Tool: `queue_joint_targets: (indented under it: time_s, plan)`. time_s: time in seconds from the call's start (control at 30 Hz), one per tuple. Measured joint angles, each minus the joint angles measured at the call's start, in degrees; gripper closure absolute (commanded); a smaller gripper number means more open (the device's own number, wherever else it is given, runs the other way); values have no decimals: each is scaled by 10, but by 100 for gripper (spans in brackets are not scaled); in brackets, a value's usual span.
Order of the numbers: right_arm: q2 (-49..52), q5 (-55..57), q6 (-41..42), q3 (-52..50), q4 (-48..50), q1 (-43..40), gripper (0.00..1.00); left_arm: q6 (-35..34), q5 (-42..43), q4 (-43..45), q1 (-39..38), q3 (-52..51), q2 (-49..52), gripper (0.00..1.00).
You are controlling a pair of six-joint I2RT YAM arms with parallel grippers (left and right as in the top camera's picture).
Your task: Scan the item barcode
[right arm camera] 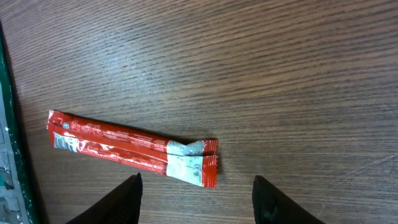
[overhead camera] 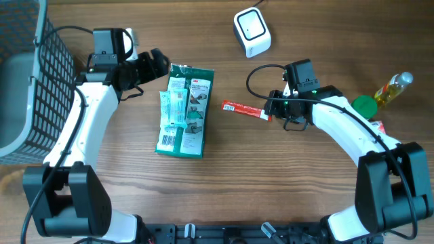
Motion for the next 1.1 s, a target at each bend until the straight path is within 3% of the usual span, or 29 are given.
queue_joint_targets:
  time_s: [0.03, 0.07, 0.2, 0.3, 0.43, 0.63, 0.9, 1.1]
  plan:
    - [0, -1, -4, 0, 0, 0, 42, 0, 45, 0, -3, 0, 0, 89]
    - [0, -2, -6, 0, 0, 0, 42, 2, 104, -2, -18, 0, 0, 96]
    - [0, -34, -25, 0, 0, -12, 42, 2, 127, -15, -105, 0, 0, 96]
    - [0, -98, -53, 0, -4, -55, 41, -3, 81, -14, -196, 0, 0, 96]
    - [0, -145, -82, 0, -29, -107, 39, -25, 15, 2, -257, 0, 12, 96]
    - [0, -164, -111, -1, -46, -148, 37, -45, -18, 25, -281, 0, 73, 96]
    - [1, -170, -113, -54, 9, -152, 38, -56, -26, 115, -281, -1, 156, 96]
    - [1, -186, -105, -87, 45, -152, 38, -61, -26, 122, -281, -1, 199, 96]
